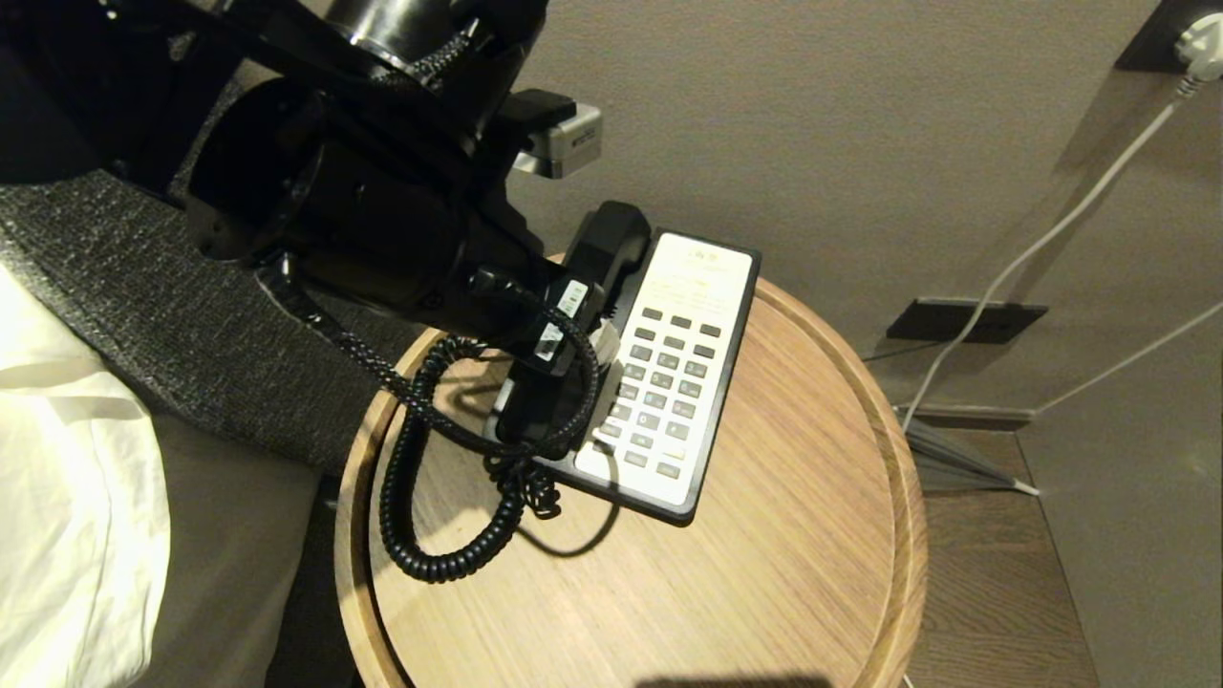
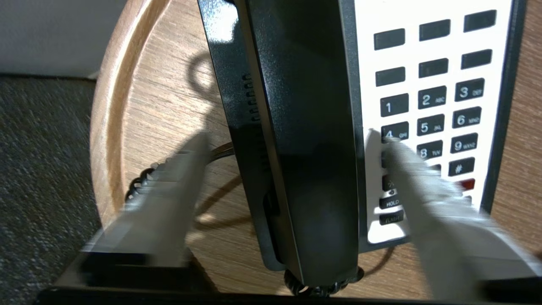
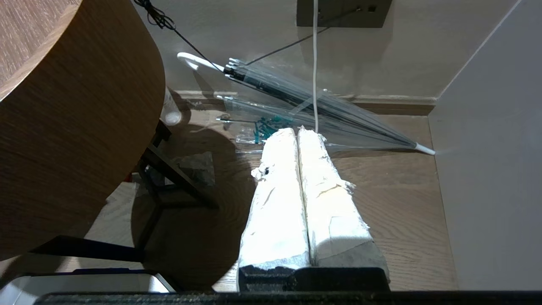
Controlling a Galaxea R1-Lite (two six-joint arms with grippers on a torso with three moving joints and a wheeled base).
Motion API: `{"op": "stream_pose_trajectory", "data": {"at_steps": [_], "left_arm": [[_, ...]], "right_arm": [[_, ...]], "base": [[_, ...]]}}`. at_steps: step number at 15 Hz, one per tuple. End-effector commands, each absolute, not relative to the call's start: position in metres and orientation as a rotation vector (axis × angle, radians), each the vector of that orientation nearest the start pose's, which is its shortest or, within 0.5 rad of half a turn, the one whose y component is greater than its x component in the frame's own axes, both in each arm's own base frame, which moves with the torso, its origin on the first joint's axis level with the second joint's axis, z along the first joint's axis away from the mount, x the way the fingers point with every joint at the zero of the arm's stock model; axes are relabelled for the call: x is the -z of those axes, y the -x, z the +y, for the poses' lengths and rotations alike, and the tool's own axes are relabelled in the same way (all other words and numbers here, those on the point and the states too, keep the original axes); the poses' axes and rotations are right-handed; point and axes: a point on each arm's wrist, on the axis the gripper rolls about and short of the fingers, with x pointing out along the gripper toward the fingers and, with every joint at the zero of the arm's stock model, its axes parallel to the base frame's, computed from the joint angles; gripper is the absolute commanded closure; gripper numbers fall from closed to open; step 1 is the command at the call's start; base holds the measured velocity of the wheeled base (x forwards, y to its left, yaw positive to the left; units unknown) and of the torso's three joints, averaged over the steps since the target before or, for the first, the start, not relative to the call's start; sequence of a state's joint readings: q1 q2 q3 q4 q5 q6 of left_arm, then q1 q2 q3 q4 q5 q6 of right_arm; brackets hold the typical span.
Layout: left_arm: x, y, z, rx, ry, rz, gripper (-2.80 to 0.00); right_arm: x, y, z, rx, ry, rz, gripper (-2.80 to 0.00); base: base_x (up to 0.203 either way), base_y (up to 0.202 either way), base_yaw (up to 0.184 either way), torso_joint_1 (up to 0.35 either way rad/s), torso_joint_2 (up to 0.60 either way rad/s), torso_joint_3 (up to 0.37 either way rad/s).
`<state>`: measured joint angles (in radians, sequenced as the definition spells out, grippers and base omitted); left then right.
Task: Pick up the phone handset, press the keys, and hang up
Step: Pick up the desk phone handset
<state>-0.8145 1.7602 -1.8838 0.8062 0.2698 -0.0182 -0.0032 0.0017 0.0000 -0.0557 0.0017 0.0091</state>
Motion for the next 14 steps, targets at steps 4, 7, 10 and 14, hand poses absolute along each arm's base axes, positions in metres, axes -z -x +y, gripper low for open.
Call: {"op": "stream_pose_trajectory", "data": {"at_steps": [4,7,10,14], "left_arm": [[-0.322,-0.212,-0.216,0.509,-0.335,0.617,0.00],[-0.323,-0.212,-0.216,0.508,-0.331,0.617,0.00],[-0.327,-0.208,-0.212,0.501,-0.316,0.607,0.00],[-0.342,-0.198,-0.200,0.470,-0.293,0.551,0.00]], "right_arm": [[-0.075,0.021,0.000,0.001,-0.009,-0.032,0.00],[-0.075,0.021,0.000,0.001,-0.009,-0.032,0.00],[-0.075,0.021,0.000,0.001,-0.009,-0.032,0.00],[-0.075,0.021,0.000,0.001,-0.009,-0.032,0.00]], "base": [[0.000,0.000,0.000,0.000,0.00,0.000],[0.000,0.000,0.000,0.000,0.00,0.000],[0.000,0.000,0.000,0.000,0.00,0.000],[0.000,0.000,0.000,0.000,0.00,0.000]]}}
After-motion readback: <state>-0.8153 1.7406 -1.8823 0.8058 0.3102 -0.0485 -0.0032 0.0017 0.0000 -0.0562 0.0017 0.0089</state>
